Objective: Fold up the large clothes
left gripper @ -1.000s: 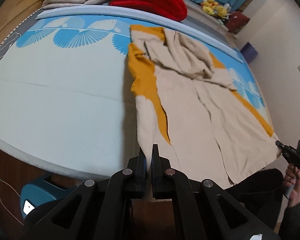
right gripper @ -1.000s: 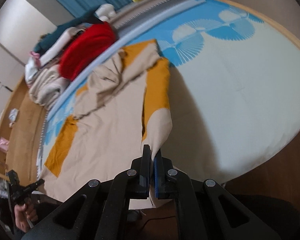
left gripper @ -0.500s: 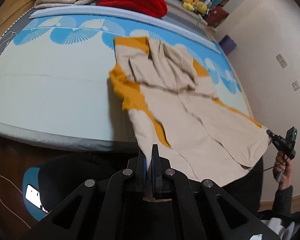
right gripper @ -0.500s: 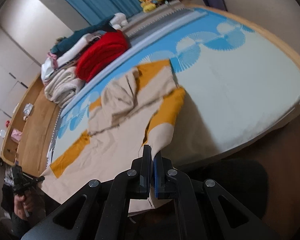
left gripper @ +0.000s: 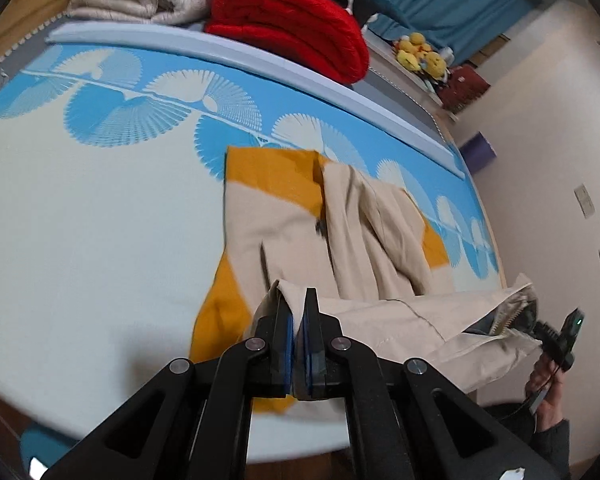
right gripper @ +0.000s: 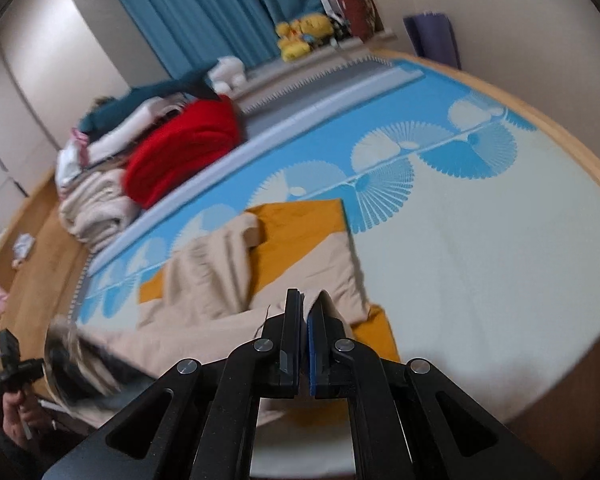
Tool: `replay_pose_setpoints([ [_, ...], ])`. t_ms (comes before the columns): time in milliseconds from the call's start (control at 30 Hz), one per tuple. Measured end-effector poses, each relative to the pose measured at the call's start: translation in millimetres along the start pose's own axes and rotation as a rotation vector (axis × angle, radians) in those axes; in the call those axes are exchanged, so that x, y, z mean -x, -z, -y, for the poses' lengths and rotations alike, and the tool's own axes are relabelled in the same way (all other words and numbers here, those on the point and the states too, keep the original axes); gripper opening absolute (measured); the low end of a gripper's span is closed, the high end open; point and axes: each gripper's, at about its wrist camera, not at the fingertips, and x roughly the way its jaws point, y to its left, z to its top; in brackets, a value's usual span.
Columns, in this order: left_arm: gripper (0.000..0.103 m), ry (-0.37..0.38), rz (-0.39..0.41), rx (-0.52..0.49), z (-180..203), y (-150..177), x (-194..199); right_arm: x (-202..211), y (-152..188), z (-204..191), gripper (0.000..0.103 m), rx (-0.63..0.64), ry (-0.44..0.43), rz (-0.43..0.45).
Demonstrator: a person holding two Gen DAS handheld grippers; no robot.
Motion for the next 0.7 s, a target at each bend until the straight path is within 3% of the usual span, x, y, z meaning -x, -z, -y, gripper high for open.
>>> replay_pose_setpoints([
  [133, 0.003, -0.020, -0.055, 0.094, -23.4, -31.3, -56.6, -68.1, -23.3, 11.1, 0.003, -0.012, 0.049, -0.096],
  [267, 0.003, -0.083, -0.114, 0.104, -33.6, -42.5, -91.5, -115.9, -33.9, 15.4, 0.003, 0.024, 0.092, -0.162],
  [367, 0.005, -0.097, -0.122, 0.119, -35.5, -46.3, -99.1, -141.5, -42.0, 21.1, 0.003, -0.006, 0.110, -0.195],
  [500, 0.015, -0.064, -0.133, 0.175, -44.2, -47.4, -97.3, -157.0, -44.5, 25.3, 0.003, -0.057, 0.124, -0.224],
  [633, 0.037, -0.076, -0.019, 0.252, -59.7, -50.8, -65.4, -146.9, -48.5, 30.9, 0.015, -0.119, 0.106, -0.170],
  [700, 0.037, -0.066, 0.016, 0.286, -68.7, -48.3, -54.9, -133.1, -49.3, 33.0, 0.036, -0.127, 0.123, -0.111],
])
